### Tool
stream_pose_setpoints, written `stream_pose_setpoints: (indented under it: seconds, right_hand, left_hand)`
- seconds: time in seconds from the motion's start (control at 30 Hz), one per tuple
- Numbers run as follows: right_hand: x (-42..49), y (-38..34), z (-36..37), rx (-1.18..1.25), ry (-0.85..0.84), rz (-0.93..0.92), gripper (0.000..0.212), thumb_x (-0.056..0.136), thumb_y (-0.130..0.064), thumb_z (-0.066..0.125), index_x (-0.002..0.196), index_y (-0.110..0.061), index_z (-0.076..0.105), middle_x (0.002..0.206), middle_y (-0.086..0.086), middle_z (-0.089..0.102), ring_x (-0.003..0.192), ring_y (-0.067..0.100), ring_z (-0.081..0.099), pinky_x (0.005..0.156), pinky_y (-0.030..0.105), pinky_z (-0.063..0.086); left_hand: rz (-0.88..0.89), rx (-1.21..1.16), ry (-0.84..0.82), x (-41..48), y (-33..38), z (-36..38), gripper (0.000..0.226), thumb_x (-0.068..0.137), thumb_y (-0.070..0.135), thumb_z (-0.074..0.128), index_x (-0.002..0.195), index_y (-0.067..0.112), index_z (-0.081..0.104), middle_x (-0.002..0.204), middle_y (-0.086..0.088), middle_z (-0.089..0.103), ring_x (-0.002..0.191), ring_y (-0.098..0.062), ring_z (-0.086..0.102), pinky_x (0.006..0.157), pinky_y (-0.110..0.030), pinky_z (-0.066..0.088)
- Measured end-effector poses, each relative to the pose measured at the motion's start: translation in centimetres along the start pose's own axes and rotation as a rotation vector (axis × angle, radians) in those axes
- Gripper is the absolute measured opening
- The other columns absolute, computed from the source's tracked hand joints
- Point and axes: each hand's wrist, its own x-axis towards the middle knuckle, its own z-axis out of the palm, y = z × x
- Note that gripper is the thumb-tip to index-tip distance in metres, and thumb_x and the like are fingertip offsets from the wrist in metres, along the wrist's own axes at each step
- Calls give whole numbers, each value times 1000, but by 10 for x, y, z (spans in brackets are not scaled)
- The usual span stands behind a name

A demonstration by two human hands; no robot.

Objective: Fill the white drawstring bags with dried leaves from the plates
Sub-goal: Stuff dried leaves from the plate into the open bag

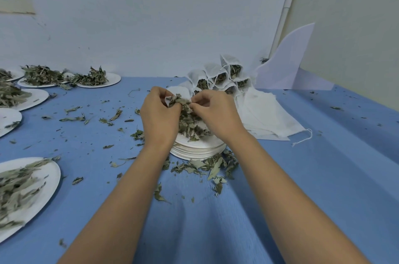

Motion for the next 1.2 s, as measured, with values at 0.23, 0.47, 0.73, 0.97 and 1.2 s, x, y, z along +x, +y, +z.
stream_pose_setpoints:
  seconds: [0.23,0.47,0.73,0.97,1.2]
  right_hand:
    - [2,7,-3,-30,182,133,17,88,-10,60,101,-9,71,92,0,69,80,6,57,61,8,40]
    - [1,8,-3,-54,208,135,17,88,-10,59,100,-9,71,93,2,70,79,6,56,64,9,36]
    - [-1,-2,-1,-77,133,53,11,87,-12,63,95,-11,71,84,-3,67,78,9,61,71,16,50]
    - [-4,-9,-4,-79,51,-45,7,83,-15,69,88,-14,73,74,-8,64,72,7,60,73,28,53]
    - [-3,-14,-5,45,-31,12,6,81,-19,73,85,-15,74,68,-13,62,68,3,60,72,25,53]
  left_hand:
    - [-71,-66,-270,0,5,1,31,77,31,77,103,26,61,91,13,63,81,3,58,61,-7,43]
    - [-161,-189,-374,8,7,-7,6,83,29,69,89,30,69,93,9,69,93,-8,66,92,-32,52]
    - [-31,-18,-182,3,3,-2,19,74,22,79,80,27,62,74,6,61,63,-1,53,56,-10,41]
    - [-34,21,-39,-2,3,-1,25,77,7,67,70,23,48,62,7,42,47,8,42,48,-7,35]
    - [-64,1,55,-4,5,0,15,82,2,58,84,11,47,66,7,38,44,3,39,48,-9,35]
